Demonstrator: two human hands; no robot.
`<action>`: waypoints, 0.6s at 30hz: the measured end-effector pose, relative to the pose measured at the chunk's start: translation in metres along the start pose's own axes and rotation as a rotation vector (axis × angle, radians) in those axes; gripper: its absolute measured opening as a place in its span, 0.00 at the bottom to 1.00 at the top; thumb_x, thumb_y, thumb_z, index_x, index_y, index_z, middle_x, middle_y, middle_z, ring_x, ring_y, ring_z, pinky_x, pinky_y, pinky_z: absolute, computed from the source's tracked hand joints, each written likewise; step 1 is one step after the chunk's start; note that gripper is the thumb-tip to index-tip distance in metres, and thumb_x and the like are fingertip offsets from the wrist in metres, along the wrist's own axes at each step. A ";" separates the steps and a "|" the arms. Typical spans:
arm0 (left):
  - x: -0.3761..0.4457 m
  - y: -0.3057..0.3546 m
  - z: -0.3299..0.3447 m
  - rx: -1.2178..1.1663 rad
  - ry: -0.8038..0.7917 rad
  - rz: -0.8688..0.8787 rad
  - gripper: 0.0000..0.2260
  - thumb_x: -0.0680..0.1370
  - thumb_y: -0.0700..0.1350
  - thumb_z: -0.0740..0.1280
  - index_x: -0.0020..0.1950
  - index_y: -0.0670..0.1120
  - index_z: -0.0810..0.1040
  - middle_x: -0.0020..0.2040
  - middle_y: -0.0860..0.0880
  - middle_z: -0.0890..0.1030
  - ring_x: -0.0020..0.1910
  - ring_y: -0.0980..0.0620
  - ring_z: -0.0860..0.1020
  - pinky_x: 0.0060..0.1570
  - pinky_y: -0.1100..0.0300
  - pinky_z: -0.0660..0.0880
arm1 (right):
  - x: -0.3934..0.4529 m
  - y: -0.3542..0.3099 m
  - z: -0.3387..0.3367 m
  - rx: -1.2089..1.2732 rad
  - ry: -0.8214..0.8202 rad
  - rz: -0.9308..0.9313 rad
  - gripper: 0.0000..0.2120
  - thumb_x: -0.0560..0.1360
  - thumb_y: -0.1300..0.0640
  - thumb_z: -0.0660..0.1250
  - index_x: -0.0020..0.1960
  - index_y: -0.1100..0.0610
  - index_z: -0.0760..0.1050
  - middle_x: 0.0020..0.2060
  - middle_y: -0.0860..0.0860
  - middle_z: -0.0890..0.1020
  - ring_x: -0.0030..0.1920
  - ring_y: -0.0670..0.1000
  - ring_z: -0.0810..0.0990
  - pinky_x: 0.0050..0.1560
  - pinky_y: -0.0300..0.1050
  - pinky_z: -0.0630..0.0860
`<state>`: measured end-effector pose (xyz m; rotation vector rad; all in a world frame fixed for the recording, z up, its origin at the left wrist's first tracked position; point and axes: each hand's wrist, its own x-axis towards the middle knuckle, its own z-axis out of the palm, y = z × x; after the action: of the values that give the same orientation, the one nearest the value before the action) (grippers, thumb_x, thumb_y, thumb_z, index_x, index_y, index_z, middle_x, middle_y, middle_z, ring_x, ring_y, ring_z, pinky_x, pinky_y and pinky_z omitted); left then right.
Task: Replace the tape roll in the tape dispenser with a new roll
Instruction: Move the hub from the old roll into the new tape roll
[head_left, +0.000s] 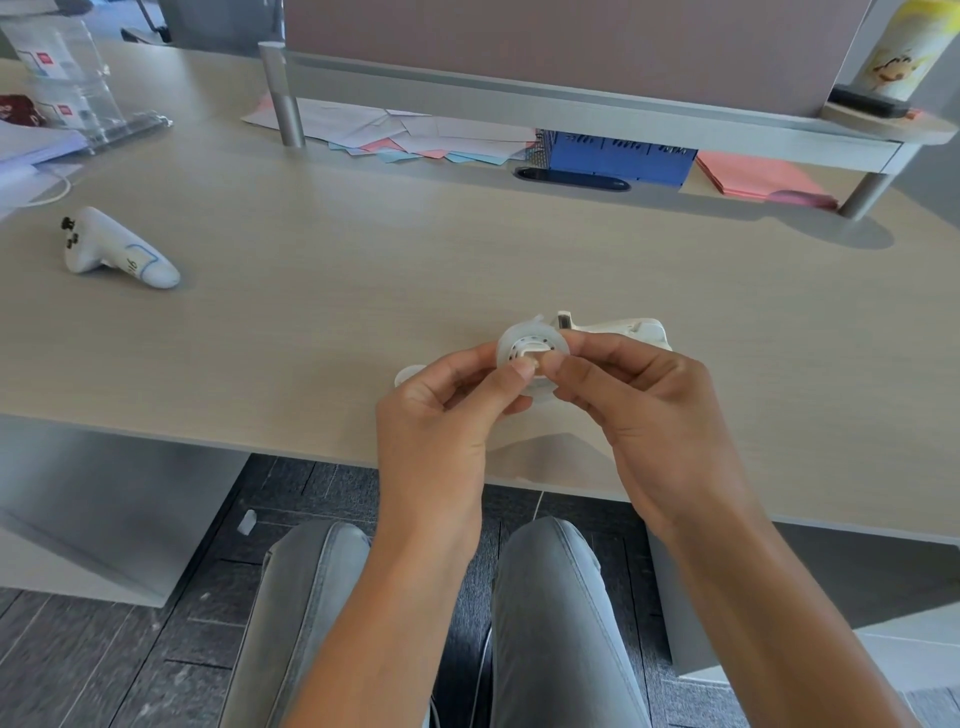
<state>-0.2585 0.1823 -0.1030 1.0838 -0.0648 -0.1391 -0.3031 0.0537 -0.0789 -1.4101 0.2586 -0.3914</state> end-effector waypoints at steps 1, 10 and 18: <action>0.000 0.000 0.000 0.003 0.001 -0.001 0.06 0.72 0.35 0.76 0.45 0.44 0.89 0.42 0.45 0.89 0.42 0.50 0.84 0.48 0.56 0.80 | 0.000 0.000 0.000 0.001 0.001 0.001 0.13 0.63 0.54 0.79 0.47 0.55 0.89 0.46 0.54 0.91 0.48 0.51 0.87 0.57 0.48 0.82; 0.003 -0.001 0.000 0.037 0.006 -0.010 0.05 0.72 0.37 0.77 0.45 0.46 0.90 0.45 0.42 0.89 0.42 0.49 0.84 0.53 0.50 0.81 | 0.003 -0.001 -0.002 0.030 -0.006 0.012 0.10 0.63 0.56 0.79 0.44 0.54 0.90 0.43 0.52 0.91 0.44 0.47 0.87 0.49 0.40 0.82; 0.005 -0.002 0.001 0.018 -0.017 -0.039 0.05 0.71 0.37 0.77 0.46 0.43 0.89 0.43 0.43 0.89 0.40 0.50 0.83 0.51 0.52 0.80 | 0.006 -0.002 -0.008 0.031 -0.027 0.019 0.13 0.62 0.55 0.80 0.46 0.56 0.89 0.45 0.54 0.91 0.46 0.49 0.87 0.52 0.42 0.82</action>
<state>-0.2538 0.1796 -0.1038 1.1027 -0.0603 -0.1832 -0.3013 0.0435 -0.0779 -1.3806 0.2424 -0.3594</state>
